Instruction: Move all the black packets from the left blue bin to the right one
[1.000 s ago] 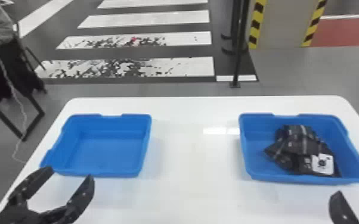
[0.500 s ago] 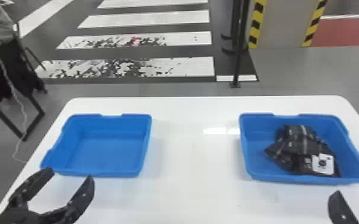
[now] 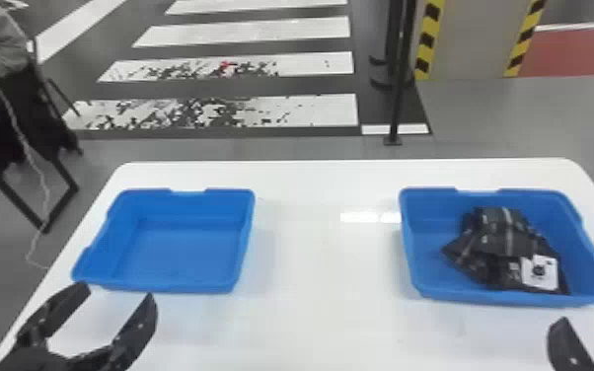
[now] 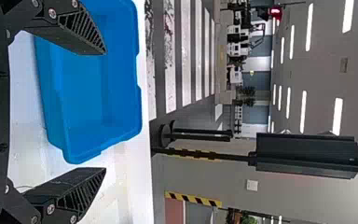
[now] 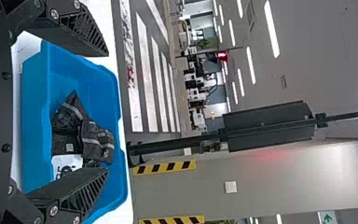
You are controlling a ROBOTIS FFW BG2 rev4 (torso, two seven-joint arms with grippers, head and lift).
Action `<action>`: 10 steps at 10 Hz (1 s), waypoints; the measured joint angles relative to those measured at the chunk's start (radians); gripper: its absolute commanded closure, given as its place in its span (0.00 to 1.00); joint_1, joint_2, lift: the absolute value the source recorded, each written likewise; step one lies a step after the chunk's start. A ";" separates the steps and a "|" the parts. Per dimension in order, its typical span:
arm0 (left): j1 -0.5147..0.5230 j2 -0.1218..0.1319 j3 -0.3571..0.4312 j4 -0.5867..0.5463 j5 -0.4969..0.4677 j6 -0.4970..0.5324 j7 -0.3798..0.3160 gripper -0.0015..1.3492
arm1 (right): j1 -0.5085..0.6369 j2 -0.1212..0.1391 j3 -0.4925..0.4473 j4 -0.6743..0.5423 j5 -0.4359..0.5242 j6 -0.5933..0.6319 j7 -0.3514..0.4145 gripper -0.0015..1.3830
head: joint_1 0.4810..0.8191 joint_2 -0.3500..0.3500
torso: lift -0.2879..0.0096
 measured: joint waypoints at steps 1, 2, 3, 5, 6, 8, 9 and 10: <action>0.001 0.000 0.000 0.000 0.001 0.002 0.000 0.12 | 0.000 0.000 0.000 0.000 -0.002 -0.001 0.000 0.11 | 0.63 0.68 | 0.50; 0.001 0.000 0.000 0.000 0.003 0.002 0.000 0.12 | 0.000 0.000 0.000 0.002 -0.004 -0.002 0.000 0.11 | 0.63 0.68 | 0.50; 0.001 0.000 0.000 0.000 0.003 0.003 0.000 0.12 | 0.000 0.000 0.000 0.004 -0.006 -0.002 0.000 0.11 | 0.63 0.68 | 0.50; 0.003 0.000 0.000 0.000 0.006 0.005 0.001 0.12 | -0.001 0.000 0.000 0.005 -0.008 -0.002 0.000 0.11 | 0.63 0.68 | 0.50; 0.003 0.000 -0.001 0.000 0.007 0.007 0.001 0.12 | -0.001 0.000 0.000 0.005 -0.008 -0.002 0.000 0.11 | 0.63 0.68 | 0.50; 0.003 0.000 -0.003 0.000 0.007 0.010 0.001 0.12 | -0.002 0.000 0.000 0.005 -0.008 -0.002 0.000 0.11 | 0.63 0.67 | 0.50; 0.003 0.000 -0.004 0.000 0.007 0.011 0.001 0.12 | -0.003 0.000 0.000 0.005 -0.008 -0.002 0.000 0.11 | 0.63 0.67 | 0.50; 0.003 0.000 -0.004 0.000 0.007 0.013 0.001 0.12 | -0.003 0.000 0.000 0.005 -0.008 -0.002 0.000 0.11 | 0.63 0.67 | 0.50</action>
